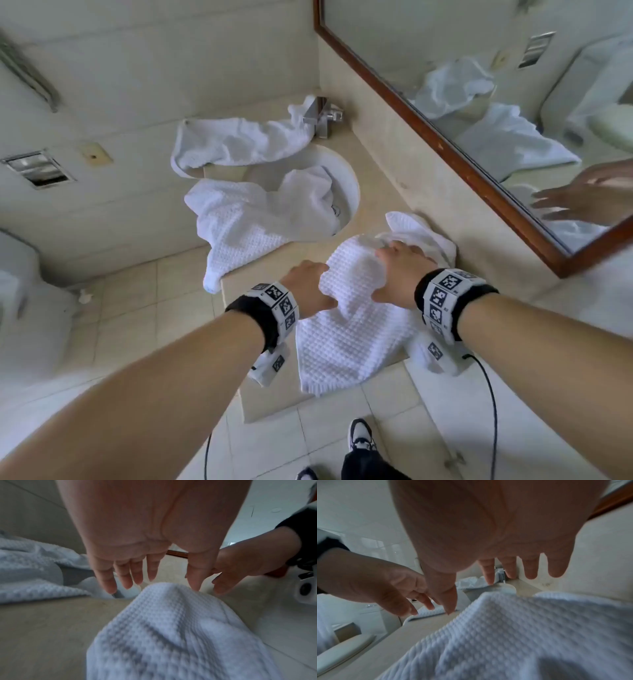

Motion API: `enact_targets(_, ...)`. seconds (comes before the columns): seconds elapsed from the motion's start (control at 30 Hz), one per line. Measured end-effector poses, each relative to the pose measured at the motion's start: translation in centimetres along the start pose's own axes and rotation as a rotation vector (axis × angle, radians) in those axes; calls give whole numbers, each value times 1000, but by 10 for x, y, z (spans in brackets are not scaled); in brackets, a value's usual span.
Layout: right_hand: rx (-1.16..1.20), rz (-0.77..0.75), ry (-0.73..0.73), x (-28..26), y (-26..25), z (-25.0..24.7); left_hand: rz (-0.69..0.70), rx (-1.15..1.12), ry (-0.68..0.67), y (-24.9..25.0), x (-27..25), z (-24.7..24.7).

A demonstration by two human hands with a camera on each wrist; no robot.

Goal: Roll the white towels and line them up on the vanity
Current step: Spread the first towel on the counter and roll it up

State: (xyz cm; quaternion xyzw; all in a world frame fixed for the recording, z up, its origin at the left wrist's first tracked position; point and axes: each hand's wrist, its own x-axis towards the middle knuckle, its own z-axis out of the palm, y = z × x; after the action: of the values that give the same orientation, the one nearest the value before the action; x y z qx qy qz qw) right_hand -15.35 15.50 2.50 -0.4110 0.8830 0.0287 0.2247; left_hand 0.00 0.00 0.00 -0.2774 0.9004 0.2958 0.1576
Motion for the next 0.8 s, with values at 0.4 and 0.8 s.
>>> enact_targets(0.4,119,24,-228,-48,36,86,101,29,-295,-6,-19,71)
enact_targets(0.8,40,-117,-196,45,57,95,-13,101,-128,-33,51,38)
